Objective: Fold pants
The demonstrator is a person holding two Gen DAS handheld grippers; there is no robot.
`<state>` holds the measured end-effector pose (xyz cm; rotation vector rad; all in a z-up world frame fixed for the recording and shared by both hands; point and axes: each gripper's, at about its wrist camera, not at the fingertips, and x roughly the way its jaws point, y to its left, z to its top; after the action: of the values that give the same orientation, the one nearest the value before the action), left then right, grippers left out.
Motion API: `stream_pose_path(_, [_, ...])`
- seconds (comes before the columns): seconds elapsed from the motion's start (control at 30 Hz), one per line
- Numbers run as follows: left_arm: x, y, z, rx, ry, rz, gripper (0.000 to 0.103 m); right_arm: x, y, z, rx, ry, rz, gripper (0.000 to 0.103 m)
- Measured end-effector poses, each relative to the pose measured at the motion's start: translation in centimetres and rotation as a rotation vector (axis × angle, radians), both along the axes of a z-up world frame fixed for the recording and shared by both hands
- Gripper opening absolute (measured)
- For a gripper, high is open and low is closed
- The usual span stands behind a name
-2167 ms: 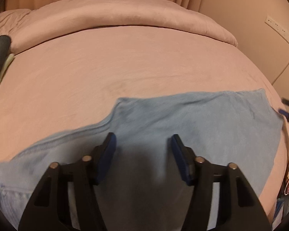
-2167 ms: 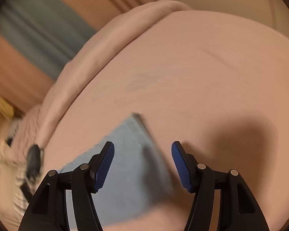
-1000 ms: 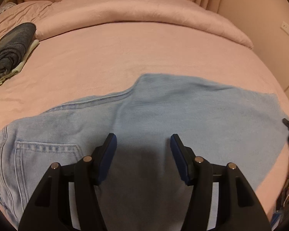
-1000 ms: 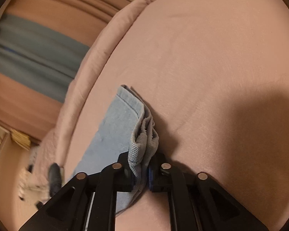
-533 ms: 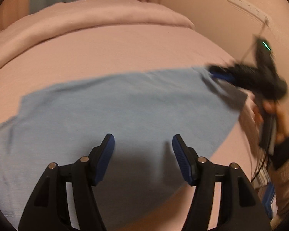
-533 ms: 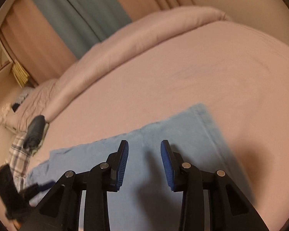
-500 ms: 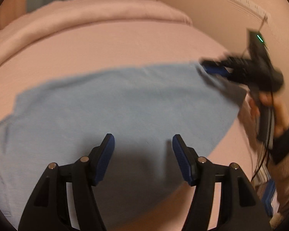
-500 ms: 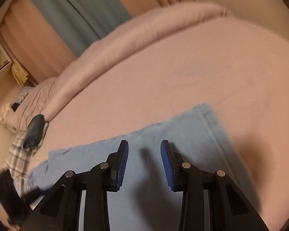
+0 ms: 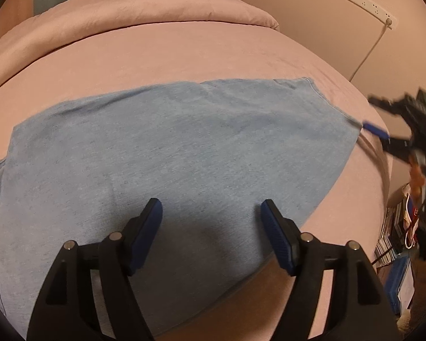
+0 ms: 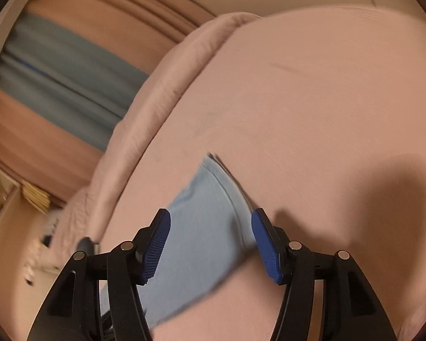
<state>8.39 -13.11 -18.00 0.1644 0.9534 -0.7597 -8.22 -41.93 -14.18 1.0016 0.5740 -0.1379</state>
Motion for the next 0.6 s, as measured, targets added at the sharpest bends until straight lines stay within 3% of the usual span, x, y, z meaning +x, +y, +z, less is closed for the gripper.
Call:
stream_pose_path(0.13, [0.4, 0.2, 0.0, -0.011, 0.014, 0.007, 0.072, -0.1, 1.0, -2.5, 0.083, 0.042, 0.032, 0.06])
stream_pose_path(0.3, [0.5, 0.3, 0.1, -0.025, 0.038, 0.021, 0.072, 1.8, 2.1, -2.7, 0.058, 0.031, 0.036, 0.06])
stream_pose_path(0.33, [0.6, 0.3, 0.2, -0.031, 0.046, 0.027, 0.072, 2.2, 2.0, -2.7, 0.047, 0.034, 0.033, 0.057])
stream_pose_path(0.47, [1.0, 0.9, 0.4, -0.064, 0.09, 0.052, 0.072, 4.1, 2.7, -2.1, -0.019, 0.022, 0.021, 0.02])
stream_pose_path(0.53, [1.1, 1.4, 0.4, -0.082, 0.11, 0.061, 0.072, 3.8, 2.7, -1.7, -0.014, 0.0, 0.01, 0.018])
stream_pose_path(0.6, [1.3, 1.9, 0.6, -0.104, 0.135, 0.075, 0.072, 3.9, 3.6, -0.6, -0.075, -0.016, 0.013, 0.017])
